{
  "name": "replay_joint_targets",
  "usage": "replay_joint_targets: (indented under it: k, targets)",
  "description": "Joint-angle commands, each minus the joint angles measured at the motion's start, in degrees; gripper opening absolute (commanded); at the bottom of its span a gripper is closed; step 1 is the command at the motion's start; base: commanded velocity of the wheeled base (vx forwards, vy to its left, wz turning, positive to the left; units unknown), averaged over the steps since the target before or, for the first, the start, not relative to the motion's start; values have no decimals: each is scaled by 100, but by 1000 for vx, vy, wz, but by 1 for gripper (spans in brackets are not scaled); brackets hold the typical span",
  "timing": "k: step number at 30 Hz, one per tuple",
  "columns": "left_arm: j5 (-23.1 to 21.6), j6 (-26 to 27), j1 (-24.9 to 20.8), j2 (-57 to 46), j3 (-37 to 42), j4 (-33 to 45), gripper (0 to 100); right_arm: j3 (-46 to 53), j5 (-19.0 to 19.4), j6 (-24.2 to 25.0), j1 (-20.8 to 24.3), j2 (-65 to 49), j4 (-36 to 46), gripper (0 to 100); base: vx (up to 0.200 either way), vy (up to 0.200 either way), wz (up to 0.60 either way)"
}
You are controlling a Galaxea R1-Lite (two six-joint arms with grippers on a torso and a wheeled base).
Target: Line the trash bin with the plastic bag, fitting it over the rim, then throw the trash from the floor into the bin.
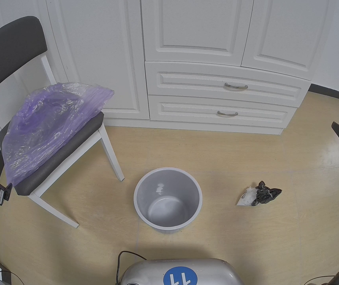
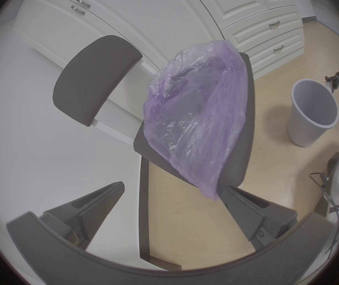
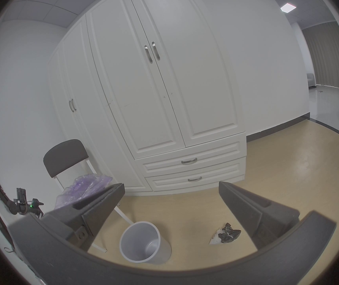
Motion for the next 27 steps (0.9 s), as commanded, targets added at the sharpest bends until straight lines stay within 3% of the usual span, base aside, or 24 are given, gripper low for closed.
replay_joint_targets:
  k: [1, 12, 27]
  targets:
    - [184, -28, -14, 462, 157, -381, 100, -7, -2, 1, 2, -62, -1, 100, 0, 0, 0]
    - [245, -107, -41, 971, 386, -1312, 100, -25, -2, 10, 2, -88, -18, 100, 0, 0, 0]
    - [579, -916, -50, 1894, 667, -3272, 100, -86, -2, 54, 2, -159, -18, 100, 0, 0, 0]
